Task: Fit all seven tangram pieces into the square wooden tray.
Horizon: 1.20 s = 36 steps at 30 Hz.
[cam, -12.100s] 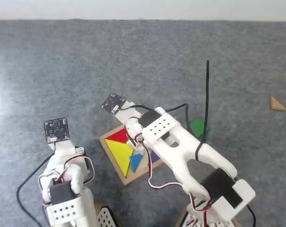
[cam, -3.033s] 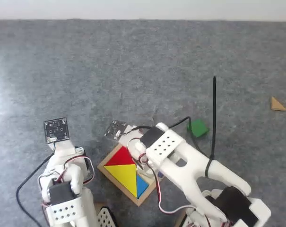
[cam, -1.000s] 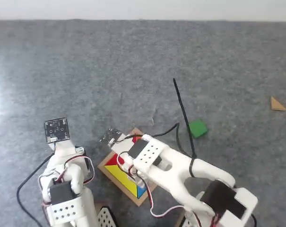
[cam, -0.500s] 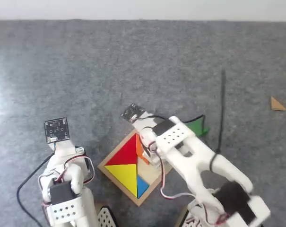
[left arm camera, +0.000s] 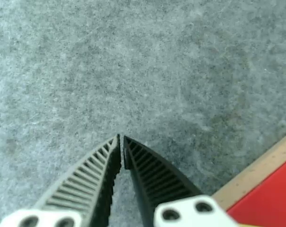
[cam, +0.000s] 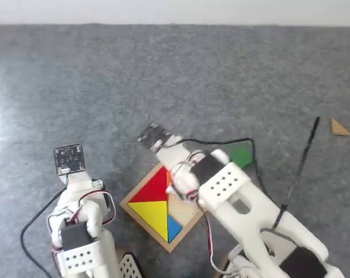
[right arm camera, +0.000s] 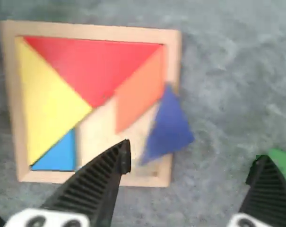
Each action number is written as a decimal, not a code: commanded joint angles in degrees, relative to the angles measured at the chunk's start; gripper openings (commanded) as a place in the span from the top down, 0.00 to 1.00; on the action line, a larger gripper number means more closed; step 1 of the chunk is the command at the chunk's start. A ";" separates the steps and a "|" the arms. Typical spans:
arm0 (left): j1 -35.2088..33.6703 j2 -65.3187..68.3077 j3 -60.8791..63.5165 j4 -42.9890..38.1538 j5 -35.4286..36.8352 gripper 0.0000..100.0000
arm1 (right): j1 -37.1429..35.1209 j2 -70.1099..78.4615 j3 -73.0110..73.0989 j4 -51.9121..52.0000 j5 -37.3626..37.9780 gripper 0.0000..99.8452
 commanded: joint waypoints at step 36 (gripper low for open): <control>-0.18 -1.05 -0.40 0.44 -0.26 0.99 | 8.04 18.07 -6.68 -7.08 -2.46 0.62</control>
